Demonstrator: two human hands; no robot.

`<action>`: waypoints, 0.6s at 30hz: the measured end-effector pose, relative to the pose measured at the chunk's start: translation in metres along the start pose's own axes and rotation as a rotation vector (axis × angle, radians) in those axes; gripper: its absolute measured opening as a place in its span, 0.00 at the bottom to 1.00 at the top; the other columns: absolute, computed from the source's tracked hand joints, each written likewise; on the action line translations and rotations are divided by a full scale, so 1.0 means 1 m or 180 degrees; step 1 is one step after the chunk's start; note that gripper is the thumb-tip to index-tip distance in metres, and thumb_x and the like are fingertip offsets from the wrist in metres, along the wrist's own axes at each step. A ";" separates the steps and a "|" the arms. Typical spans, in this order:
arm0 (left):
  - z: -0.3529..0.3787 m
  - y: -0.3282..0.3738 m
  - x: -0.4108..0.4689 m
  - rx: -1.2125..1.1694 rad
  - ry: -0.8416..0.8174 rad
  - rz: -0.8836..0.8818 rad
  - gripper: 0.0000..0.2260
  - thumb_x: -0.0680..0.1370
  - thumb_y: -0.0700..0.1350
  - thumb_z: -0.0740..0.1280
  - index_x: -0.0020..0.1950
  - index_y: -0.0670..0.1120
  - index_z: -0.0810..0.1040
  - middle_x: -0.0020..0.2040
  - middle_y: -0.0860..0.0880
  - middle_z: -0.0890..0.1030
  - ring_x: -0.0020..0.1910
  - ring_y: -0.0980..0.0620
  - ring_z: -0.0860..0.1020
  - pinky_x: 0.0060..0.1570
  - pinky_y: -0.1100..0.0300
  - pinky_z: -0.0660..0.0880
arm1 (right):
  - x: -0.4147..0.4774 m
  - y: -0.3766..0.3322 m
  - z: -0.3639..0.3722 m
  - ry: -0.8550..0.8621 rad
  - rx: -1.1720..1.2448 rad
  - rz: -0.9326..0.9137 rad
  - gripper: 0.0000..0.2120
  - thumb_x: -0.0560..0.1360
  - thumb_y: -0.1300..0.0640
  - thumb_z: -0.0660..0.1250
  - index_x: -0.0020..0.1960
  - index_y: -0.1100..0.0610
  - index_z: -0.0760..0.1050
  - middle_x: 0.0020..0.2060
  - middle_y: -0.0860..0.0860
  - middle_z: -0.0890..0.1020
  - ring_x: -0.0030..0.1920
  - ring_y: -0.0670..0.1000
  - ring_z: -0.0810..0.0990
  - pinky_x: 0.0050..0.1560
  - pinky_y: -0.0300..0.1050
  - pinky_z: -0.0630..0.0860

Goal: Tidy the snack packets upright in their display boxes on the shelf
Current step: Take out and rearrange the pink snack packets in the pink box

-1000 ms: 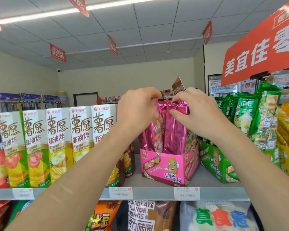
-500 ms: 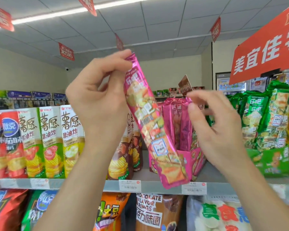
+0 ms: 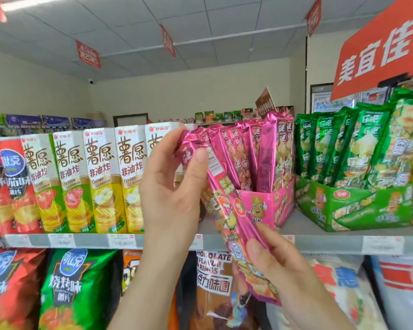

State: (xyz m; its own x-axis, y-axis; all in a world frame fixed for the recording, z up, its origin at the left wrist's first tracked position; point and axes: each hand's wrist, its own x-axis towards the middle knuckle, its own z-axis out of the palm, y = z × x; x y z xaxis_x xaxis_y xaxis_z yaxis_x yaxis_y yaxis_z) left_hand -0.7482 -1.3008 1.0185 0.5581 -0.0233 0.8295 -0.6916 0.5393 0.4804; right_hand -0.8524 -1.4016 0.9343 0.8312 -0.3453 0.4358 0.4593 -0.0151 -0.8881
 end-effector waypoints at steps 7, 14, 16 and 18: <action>0.003 -0.002 -0.013 -0.0251 -0.0385 -0.0479 0.23 0.71 0.49 0.71 0.66 0.54 0.74 0.48 0.55 0.82 0.43 0.58 0.82 0.40 0.64 0.78 | -0.002 0.004 0.002 0.0075 -0.0192 -0.0285 0.30 0.57 0.29 0.76 0.54 0.40 0.77 0.30 0.53 0.79 0.28 0.52 0.77 0.31 0.41 0.73; 0.004 -0.007 -0.026 -0.0348 -0.0777 -0.0945 0.31 0.69 0.44 0.75 0.71 0.53 0.68 0.53 0.48 0.84 0.50 0.47 0.83 0.45 0.53 0.82 | 0.002 0.003 0.002 0.0533 -0.0532 -0.0452 0.24 0.62 0.30 0.70 0.55 0.38 0.76 0.29 0.48 0.76 0.27 0.49 0.73 0.28 0.38 0.70; 0.005 -0.010 -0.032 -0.0393 -0.0881 -0.1113 0.29 0.69 0.46 0.75 0.69 0.53 0.71 0.52 0.48 0.84 0.50 0.47 0.84 0.45 0.52 0.82 | -0.001 0.001 0.001 0.0567 -0.0645 -0.0507 0.22 0.65 0.30 0.65 0.56 0.37 0.77 0.31 0.44 0.80 0.30 0.44 0.77 0.31 0.35 0.72; 0.005 -0.012 -0.035 -0.0409 -0.0857 -0.1185 0.27 0.69 0.48 0.75 0.67 0.52 0.73 0.51 0.47 0.85 0.50 0.47 0.84 0.44 0.53 0.82 | -0.003 0.005 0.000 0.0730 -0.0723 -0.0412 0.24 0.71 0.29 0.62 0.60 0.39 0.78 0.43 0.41 0.84 0.44 0.40 0.82 0.46 0.35 0.77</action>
State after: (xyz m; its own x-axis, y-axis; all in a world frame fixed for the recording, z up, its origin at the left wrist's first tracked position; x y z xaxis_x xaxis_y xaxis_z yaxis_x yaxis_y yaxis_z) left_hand -0.7617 -1.3107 0.9857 0.6068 -0.4428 0.6601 -0.3954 0.5523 0.7340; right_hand -0.8529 -1.4000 0.9286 0.6667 -0.5283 0.5257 0.4535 -0.2722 -0.8487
